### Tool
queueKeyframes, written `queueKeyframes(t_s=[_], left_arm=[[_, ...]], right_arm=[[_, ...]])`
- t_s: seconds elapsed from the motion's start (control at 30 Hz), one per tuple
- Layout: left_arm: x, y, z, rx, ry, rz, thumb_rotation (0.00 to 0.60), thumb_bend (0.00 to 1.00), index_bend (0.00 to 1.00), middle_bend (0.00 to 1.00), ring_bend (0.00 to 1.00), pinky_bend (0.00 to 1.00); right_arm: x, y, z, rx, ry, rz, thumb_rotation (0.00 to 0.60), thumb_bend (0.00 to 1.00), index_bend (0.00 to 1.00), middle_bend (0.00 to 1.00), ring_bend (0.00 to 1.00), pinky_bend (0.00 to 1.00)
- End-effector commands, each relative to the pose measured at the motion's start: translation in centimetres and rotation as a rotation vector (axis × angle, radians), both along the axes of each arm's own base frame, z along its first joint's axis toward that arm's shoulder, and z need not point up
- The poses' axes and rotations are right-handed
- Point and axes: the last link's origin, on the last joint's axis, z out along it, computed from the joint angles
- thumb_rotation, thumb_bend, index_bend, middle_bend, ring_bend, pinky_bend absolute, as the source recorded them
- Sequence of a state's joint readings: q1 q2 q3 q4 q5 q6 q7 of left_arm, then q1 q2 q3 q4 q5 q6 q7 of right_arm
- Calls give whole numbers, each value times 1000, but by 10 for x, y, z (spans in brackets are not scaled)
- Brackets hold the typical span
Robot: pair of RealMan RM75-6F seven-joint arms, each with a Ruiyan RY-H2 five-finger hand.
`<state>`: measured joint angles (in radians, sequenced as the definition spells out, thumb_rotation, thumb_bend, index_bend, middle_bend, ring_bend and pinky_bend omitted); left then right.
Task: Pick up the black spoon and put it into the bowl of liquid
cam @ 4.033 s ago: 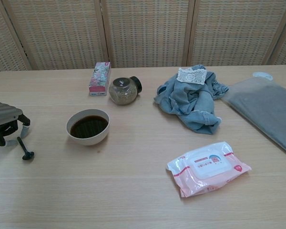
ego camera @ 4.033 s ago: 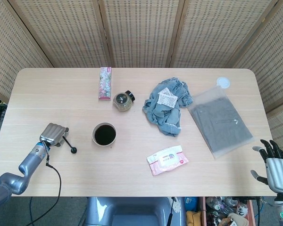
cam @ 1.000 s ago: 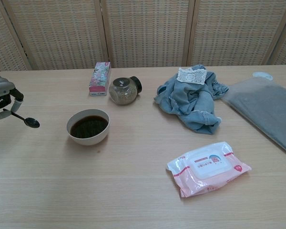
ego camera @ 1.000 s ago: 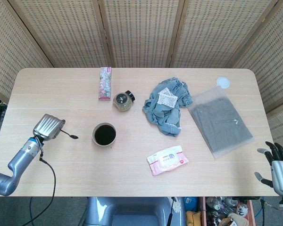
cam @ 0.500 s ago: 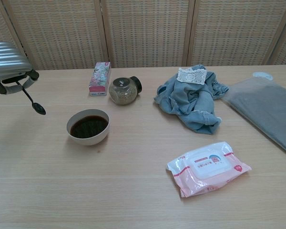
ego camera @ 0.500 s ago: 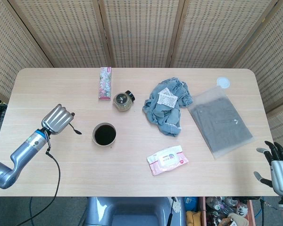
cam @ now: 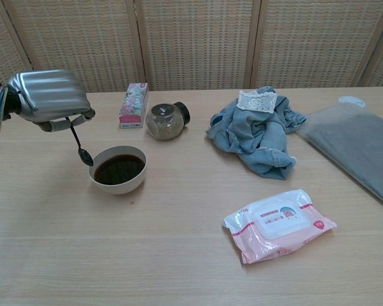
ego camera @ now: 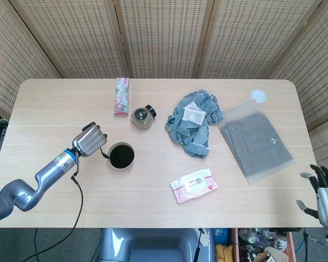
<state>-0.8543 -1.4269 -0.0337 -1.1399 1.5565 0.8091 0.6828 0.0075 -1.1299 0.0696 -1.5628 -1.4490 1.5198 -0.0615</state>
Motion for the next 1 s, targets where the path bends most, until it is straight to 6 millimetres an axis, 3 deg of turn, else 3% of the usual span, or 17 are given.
queueKeyframes(t_s=[0.03, 0.6, 1.0], left_arm=[[5, 1, -8, -11, 25, -20, 600, 470, 705, 690, 527, 619], [47, 7, -56, -53, 109, -137, 600, 470, 728, 681, 506, 619], [61, 18, -71, -25, 138, -150, 600, 469, 734, 681, 506, 619]], right_arm=[[-1, 0, 0, -1, -1, -1, 600, 295, 328, 219, 136, 273], [-11, 6, 4, -18, -9, -28, 600, 295, 328, 220, 137, 273], [-16, 10, 7, -25, -10, -41, 600, 295, 328, 219, 138, 273]])
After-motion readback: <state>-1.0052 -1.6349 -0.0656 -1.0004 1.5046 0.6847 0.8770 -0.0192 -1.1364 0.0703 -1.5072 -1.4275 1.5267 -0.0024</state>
